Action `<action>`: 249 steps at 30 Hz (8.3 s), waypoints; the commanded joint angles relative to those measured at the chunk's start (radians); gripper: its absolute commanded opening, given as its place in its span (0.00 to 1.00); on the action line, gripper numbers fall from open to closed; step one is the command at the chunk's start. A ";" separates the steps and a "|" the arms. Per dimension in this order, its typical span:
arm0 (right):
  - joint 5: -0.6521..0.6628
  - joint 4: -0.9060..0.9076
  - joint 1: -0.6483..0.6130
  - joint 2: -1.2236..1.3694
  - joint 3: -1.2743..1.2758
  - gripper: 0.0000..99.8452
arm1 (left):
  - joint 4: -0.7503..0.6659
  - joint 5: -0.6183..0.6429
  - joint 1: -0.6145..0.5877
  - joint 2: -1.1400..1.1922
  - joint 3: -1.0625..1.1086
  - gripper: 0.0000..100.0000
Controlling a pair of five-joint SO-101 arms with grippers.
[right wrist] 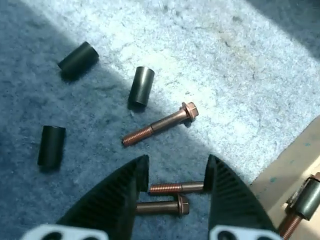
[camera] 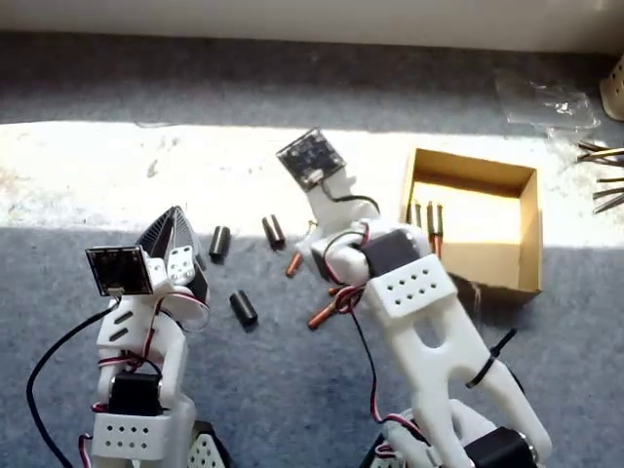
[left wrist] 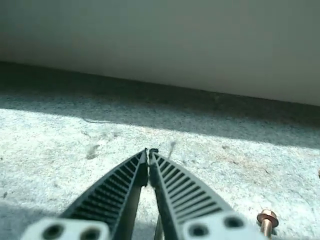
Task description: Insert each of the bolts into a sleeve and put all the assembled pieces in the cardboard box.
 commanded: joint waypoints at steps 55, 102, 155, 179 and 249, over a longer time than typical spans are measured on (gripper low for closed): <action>-0.173 -0.223 -0.334 0.311 -0.024 0.06 | -0.038 0.000 -0.223 -0.013 -0.016 0.03; -0.350 -0.094 -0.331 0.625 -0.240 0.06 | -0.032 -0.003 -0.223 -0.013 -0.048 0.03; -0.489 -0.160 -0.490 0.455 -0.179 0.13 | -0.034 0.000 -0.364 -0.013 -0.093 0.03; -0.483 -0.332 -0.469 0.638 -0.084 0.13 | -0.034 0.000 -0.364 -0.013 -0.093 0.03; -0.040 0.463 -0.038 -0.518 -0.217 0.00 | -0.032 -0.003 -0.286 -0.012 -0.062 0.03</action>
